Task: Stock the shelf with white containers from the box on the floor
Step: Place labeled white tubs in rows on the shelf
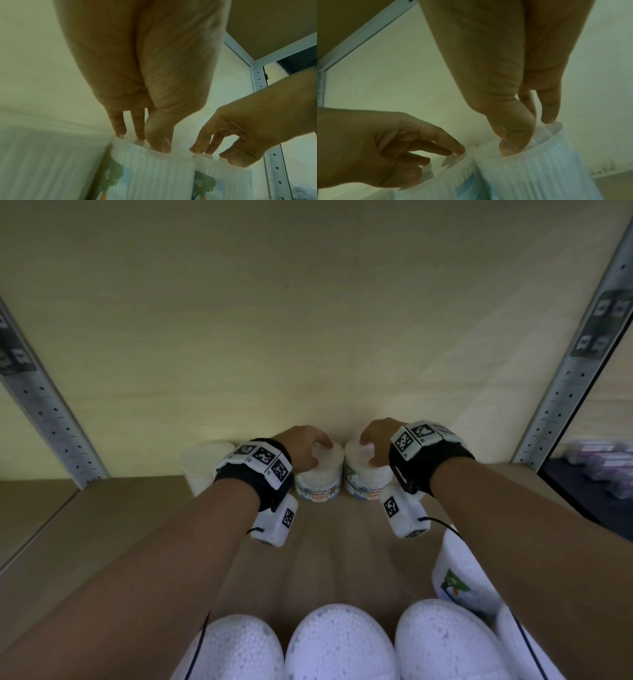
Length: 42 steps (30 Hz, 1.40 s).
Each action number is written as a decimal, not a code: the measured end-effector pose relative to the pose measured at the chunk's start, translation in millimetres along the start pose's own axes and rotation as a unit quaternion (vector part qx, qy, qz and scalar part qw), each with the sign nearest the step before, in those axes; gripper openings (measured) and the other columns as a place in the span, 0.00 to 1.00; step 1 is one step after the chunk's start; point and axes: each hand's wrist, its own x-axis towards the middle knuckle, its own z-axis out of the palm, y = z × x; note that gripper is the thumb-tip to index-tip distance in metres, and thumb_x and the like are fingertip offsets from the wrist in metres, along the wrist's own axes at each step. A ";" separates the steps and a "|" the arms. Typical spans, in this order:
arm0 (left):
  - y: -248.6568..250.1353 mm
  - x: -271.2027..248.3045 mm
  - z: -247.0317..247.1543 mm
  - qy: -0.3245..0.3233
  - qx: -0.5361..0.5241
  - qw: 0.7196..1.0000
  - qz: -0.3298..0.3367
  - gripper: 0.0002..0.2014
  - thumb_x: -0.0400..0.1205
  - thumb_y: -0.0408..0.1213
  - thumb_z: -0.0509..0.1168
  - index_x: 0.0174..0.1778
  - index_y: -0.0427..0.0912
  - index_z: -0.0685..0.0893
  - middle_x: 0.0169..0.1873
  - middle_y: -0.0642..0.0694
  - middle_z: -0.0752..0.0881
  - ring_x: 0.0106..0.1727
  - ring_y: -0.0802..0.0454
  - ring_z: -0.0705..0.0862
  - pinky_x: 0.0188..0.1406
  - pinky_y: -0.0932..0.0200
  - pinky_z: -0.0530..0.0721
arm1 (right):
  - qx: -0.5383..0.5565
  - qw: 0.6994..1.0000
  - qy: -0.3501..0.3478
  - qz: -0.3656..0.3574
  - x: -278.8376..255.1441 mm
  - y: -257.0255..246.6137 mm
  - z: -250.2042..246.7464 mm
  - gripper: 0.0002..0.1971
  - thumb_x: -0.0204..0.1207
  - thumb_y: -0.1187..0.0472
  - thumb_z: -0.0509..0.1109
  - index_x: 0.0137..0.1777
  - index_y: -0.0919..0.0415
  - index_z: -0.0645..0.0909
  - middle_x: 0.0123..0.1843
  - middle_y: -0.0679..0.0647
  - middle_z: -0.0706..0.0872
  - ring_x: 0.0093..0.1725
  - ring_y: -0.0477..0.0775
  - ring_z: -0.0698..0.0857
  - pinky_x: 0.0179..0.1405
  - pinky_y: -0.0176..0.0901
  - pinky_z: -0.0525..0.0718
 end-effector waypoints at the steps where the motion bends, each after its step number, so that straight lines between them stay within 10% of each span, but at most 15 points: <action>1: -0.4 -0.1 0.9 0.002 0.001 1.000 0.002 0.24 0.80 0.27 0.66 0.73 0.46 0.76 0.76 0.44 0.72 0.75 0.44 0.73 0.69 0.52 0.74 | 0.001 1.000 -0.002 -0.001 0.7 0.1 -0.6 0.32 0.63 0.52 0.73 0.71 0.48 0.75 0.70 0.53 0.80 0.63 0.61 0.83 0.62 0.54 0.84; 10: 9.1 -8.1 -8.2 -0.008 0.034 0.999 0.019 0.23 0.79 0.33 0.70 0.71 0.46 0.79 0.72 0.44 0.75 0.71 0.44 0.76 0.66 0.55 0.74 | -0.044 0.998 -0.037 0.006 28.4 8.6 1.4 0.42 0.30 0.31 0.74 0.50 0.47 0.83 0.44 0.50 0.89 0.40 0.60 0.89 0.43 0.56 0.90; 19: 39.0 -42.4 -16.6 -0.067 0.083 0.993 0.052 0.25 0.73 0.34 0.77 0.67 0.41 0.82 0.68 0.43 0.81 0.66 0.45 0.82 0.52 0.62 0.75 | -0.124 0.989 -0.084 0.007 -55.4 -20.6 -20.5 0.21 0.58 0.45 0.75 0.49 0.56 0.86 0.46 0.54 0.90 0.44 0.59 0.90 0.45 0.56 0.91; 25: 60.7 -74.4 -14.4 -0.095 0.126 0.984 0.080 0.26 0.72 0.36 0.77 0.67 0.38 0.81 0.66 0.42 0.82 0.64 0.43 0.82 0.51 0.61 0.75 | -0.097 0.990 -0.098 -0.007 10.7 7.7 49.2 0.36 0.22 0.28 0.77 0.29 0.52 0.83 0.28 0.47 0.87 0.28 0.53 0.88 0.33 0.52 0.90; 42: 88.8 -139.5 0.0 -0.135 0.137 0.975 0.108 0.26 0.70 0.34 0.79 0.63 0.35 0.80 0.65 0.40 0.81 0.50 0.52 0.75 0.45 0.63 0.72 | -0.033 0.992 -0.122 -0.028 -153.0 -34.7 -9.7 0.39 0.27 0.24 0.74 0.39 0.41 0.73 0.43 0.44 0.87 0.43 0.54 0.89 0.47 0.55 0.89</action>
